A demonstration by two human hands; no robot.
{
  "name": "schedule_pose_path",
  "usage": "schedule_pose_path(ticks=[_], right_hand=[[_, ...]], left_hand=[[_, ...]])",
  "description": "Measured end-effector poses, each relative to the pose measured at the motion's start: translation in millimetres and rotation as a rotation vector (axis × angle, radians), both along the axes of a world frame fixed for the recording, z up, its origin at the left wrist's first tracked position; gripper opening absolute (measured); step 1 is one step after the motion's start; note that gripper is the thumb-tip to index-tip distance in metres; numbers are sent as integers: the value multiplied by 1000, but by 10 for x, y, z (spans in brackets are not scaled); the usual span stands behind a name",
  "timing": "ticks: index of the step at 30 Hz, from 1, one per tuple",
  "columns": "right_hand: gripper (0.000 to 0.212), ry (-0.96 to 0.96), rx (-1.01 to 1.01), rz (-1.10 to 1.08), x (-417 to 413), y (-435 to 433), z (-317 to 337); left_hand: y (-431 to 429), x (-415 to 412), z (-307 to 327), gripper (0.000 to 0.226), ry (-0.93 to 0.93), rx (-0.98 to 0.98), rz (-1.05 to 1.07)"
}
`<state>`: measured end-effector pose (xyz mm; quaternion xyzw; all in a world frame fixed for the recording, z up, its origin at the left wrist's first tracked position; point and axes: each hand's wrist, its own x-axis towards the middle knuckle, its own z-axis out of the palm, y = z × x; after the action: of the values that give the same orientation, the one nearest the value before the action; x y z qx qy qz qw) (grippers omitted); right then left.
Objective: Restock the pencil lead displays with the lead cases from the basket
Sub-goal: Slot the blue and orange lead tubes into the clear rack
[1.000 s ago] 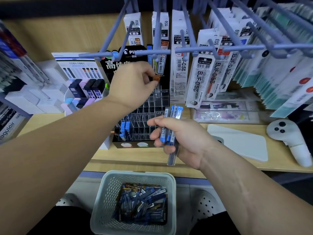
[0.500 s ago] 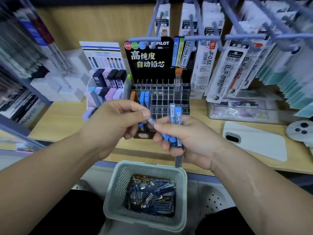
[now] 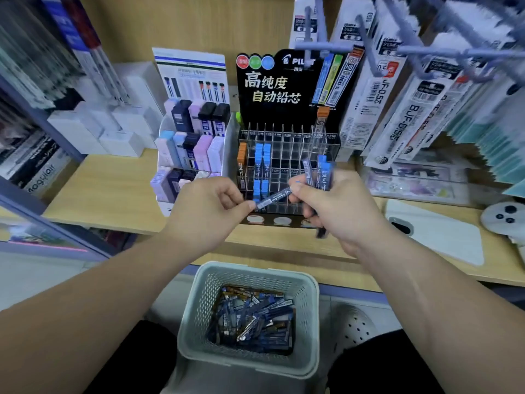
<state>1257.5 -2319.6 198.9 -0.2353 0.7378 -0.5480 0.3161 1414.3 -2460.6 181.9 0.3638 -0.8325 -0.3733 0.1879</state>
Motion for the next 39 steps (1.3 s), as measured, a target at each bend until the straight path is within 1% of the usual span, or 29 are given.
schedule_pose_path(ticks=[2, 4, 6, 8, 14, 20, 24, 28, 34, 36, 39], right_hand=[[6, 229, 93, 59, -12, -30, 17], [5, 395, 163, 109, -3, -84, 14], [8, 510, 201, 136, 8, -146, 0], [9, 568, 212, 140, 8, -206, -24], [13, 643, 251, 149, -74, -312, -46], [9, 633, 319, 187, -178, -269, 77], [8, 633, 291, 179, -135, -314, 83], [9, 658, 304, 240, -94, -328, 89], [12, 641, 258, 197, -84, -340, 29], [10, 628, 266, 225, -106, -327, 60], [10, 673, 324, 294, -131, -311, 91]], left_hand=[[-42, 2, -53, 23, -39, -111, 5], [-83, -20, -83, 26, -70, -169, 7], [-109, -57, -104, 28, -70, -207, -9], [-119, -95, -125, 30, -70, -225, -28], [-132, -181, -166, 29, -91, -277, -34], [-135, -219, -144, 29, -110, -304, -36], [-143, -212, -137, 30, -111, -313, -39], [-137, -208, -136, 30, -109, -315, -39], [-124, -189, -139, 31, -110, -295, -39], [-120, -186, -153, 31, -108, -295, -35], [-109, -179, -158, 32, -119, -302, -28]])
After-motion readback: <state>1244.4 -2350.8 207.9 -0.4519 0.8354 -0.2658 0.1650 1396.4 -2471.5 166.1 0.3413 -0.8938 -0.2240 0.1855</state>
